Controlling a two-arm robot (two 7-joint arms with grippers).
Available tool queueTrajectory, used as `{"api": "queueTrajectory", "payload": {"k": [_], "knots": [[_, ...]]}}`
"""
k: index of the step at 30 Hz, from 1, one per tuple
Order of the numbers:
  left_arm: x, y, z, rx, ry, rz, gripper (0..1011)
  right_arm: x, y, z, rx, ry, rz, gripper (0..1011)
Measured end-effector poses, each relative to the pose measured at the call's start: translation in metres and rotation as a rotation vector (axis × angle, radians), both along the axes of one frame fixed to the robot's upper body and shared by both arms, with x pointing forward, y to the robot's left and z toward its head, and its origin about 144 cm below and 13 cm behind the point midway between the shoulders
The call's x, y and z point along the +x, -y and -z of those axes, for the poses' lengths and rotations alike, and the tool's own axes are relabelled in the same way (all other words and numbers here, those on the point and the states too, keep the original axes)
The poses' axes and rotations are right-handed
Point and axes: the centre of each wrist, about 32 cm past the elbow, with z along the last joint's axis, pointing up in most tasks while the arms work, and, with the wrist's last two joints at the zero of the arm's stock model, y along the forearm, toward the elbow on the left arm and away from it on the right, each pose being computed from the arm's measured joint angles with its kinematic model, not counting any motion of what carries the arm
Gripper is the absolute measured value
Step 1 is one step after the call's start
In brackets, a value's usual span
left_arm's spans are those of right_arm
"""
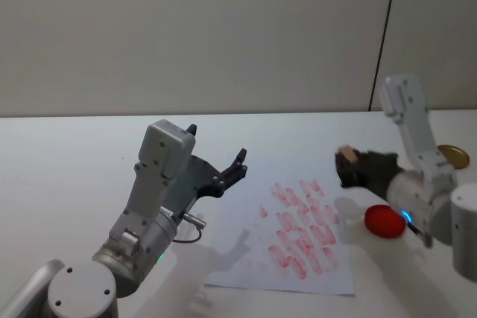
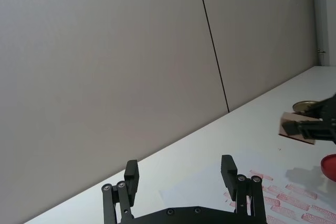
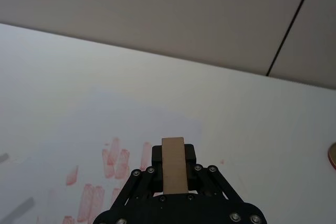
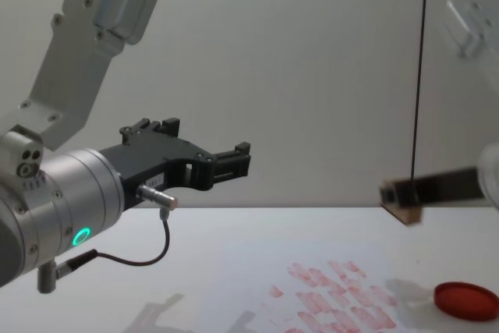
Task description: Use the one hand to pick up the stamp and affix it onto the A4 paper.
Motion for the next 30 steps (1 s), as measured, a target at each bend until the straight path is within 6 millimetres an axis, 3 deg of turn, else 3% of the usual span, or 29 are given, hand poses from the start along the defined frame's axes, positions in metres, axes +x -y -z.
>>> {"api": "queueTrajectory", "payload": {"k": [15,30], "knots": [[0.0,0.0,0.0,0.0,0.0,0.0,993,-0.018,0.023,0.023,-0.04,-0.103,0.1,217],[0.0,0.0,0.0,0.0,0.0,0.0,993,-0.016,0.036,0.037,-0.053,-0.151,0.144,232]]}}
